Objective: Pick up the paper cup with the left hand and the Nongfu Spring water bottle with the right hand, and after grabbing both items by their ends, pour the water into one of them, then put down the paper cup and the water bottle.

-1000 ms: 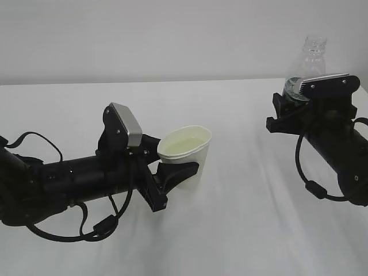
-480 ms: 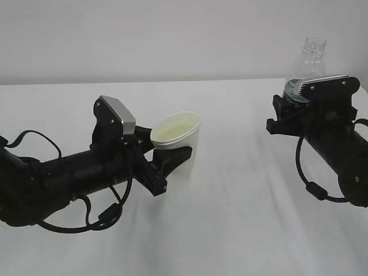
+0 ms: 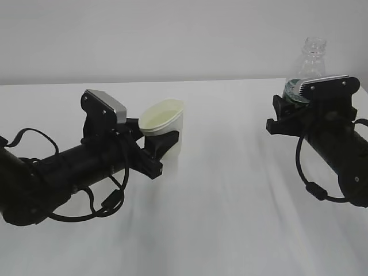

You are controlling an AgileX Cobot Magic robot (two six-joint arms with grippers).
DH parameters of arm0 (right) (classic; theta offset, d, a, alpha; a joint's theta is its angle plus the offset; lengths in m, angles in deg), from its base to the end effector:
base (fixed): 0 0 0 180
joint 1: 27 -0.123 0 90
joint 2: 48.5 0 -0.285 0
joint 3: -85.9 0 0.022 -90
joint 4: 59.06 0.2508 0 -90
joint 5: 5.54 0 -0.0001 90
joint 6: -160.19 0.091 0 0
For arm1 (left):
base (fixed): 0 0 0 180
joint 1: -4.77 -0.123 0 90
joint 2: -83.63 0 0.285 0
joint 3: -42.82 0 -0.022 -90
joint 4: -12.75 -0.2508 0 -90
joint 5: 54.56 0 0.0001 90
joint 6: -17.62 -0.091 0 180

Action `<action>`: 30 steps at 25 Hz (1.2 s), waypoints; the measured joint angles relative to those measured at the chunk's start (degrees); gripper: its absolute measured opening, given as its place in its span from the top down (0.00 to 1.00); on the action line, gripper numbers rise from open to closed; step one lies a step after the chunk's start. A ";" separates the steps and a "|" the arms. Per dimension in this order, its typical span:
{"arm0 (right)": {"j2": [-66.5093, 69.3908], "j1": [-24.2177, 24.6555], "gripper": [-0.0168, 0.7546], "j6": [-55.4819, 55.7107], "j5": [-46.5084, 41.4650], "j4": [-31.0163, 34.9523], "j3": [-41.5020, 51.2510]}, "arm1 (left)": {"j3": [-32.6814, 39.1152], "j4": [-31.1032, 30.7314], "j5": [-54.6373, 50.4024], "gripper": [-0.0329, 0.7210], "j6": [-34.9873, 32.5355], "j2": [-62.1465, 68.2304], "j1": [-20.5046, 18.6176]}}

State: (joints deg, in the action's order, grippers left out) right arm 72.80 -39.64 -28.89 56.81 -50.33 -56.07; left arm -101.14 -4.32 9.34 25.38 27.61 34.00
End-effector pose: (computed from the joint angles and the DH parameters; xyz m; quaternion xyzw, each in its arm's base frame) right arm 0.3409 0.0639 0.1281 -0.0708 0.7467 -0.0065 0.6614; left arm 0.2961 -0.1932 0.1201 0.2723 0.6971 -0.2623 0.6092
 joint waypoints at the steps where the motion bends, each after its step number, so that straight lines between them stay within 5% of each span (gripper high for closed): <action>1: 0.00 0.00 0.39 0.00 0.00 0.00 0.00 | 0.00 0.80 0.00 0.41 -0.47 0.00 0.00; 10: 0.00 0.00 0.39 0.00 0.00 0.00 0.00 | 0.00 6.38 0.00 0.41 -3.52 0.00 -0.99; 30: 0.00 0.00 0.39 0.00 0.00 0.00 0.00 | 0.00 7.47 0.00 0.41 -3.76 0.00 -11.20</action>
State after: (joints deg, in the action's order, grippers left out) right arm 72.80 -39.64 -28.89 56.81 -50.33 -56.07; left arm -101.14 3.15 9.34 21.62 27.61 22.80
